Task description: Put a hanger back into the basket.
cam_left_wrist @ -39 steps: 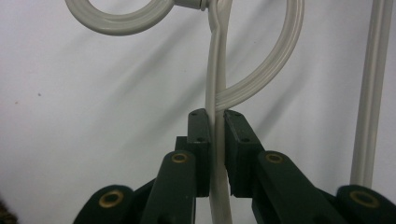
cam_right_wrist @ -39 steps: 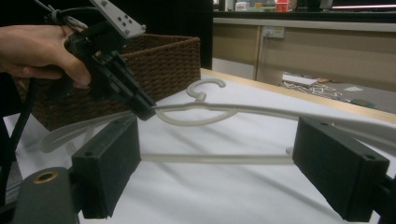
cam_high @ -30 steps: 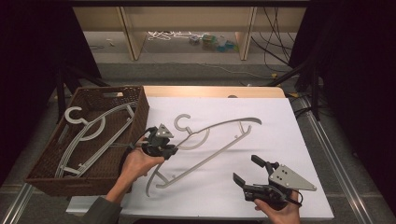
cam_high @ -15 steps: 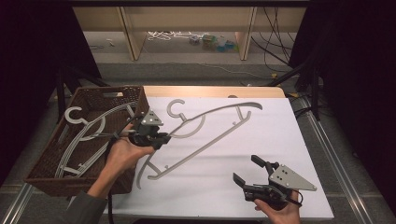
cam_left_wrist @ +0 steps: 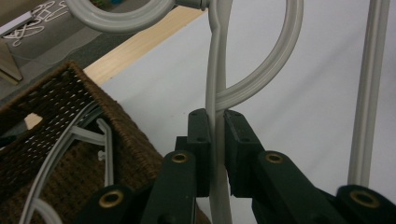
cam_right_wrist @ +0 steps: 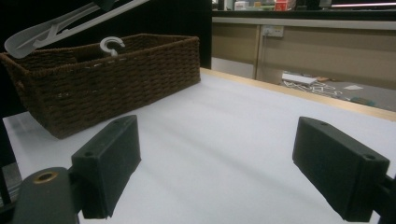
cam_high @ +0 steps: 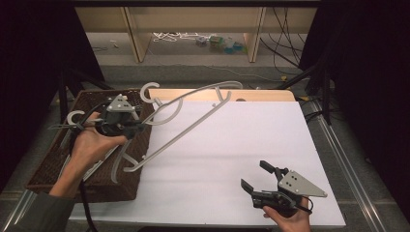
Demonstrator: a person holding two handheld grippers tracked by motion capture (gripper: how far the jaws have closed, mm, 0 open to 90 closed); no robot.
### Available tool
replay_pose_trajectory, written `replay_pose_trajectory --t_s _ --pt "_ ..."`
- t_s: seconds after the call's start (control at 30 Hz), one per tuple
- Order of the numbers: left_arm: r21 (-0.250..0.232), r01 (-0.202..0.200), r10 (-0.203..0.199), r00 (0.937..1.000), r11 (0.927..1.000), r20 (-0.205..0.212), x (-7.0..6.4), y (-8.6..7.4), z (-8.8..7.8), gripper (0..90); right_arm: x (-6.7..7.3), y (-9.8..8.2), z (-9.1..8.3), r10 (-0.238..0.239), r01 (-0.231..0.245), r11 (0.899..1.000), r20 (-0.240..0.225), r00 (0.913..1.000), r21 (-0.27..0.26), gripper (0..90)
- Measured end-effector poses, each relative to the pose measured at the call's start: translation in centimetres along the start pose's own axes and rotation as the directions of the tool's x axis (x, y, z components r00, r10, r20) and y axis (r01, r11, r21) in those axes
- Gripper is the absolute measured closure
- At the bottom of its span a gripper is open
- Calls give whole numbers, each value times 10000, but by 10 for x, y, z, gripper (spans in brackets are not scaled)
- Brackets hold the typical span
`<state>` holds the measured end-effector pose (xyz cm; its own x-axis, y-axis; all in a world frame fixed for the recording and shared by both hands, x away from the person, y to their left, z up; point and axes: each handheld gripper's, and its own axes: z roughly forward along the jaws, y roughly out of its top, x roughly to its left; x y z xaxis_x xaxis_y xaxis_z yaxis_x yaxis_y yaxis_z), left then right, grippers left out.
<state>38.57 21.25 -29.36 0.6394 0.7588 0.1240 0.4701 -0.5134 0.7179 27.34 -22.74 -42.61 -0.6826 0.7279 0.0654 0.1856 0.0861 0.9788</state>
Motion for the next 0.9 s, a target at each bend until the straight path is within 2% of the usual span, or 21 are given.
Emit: replay_pose_trajectory --t_s 0.07,0.2,0.27,0.3,0.4,0.5,0.53,0.57,0.63,0.8,0.9 --pt "-5 119 -119 9998 9999 -179 7 -2 -3 817 -1 0 -1 -55 55 9999 -5 10000 157 160" --pt "-47 559 -560 9980 9984 -287 25 -7 -8 817 -1 0 -1 -111 110 9998 67 9999 158 160" --pt "-15 660 -660 9965 9978 -517 33 -10 -11 817 -1 0 -1 -146 144 9997 84 9999 178 160" --pt "-83 763 -766 9959 9970 -476 37 -12 -12 817 -1 0 -1 -146 145 9998 87 9999 153 160" --pt "-33 875 -875 9937 9962 -696 50 -19 -17 817 -1 0 -1 -121 120 9998 76 9999 184 160" --pt "-86 747 -752 9902 9972 -1177 63 -27 -22 816 -1 0 0 -123 122 9998 62 9999 177 160" --pt "15 916 -908 9889 9958 -1173 68 -29 -22 816 -1 0 0 -93 92 9998 59 9999 167 160" --pt "-105 1080 -1085 9858 9941 -1282 72 -32 -22 816 -1 0 0 -83 82 9998 56 10000 195 160" --pt "-93 1112 -1113 9814 9938 -1563 80 -36 -23 816 -1 -1 1 -11 12 9998 -30 10000 204 160" --pt "-67 1620 -1604 9700 9868 -1828 99 -51 -22 816 -1 -1 2 -6 7 9998 -40 10000 194 160" --pt "-132 1914 -1898 9584 9814 -2132 108 -60 -23 817 -1 -1 2 21 -20 9999 -24 10000 117 160"
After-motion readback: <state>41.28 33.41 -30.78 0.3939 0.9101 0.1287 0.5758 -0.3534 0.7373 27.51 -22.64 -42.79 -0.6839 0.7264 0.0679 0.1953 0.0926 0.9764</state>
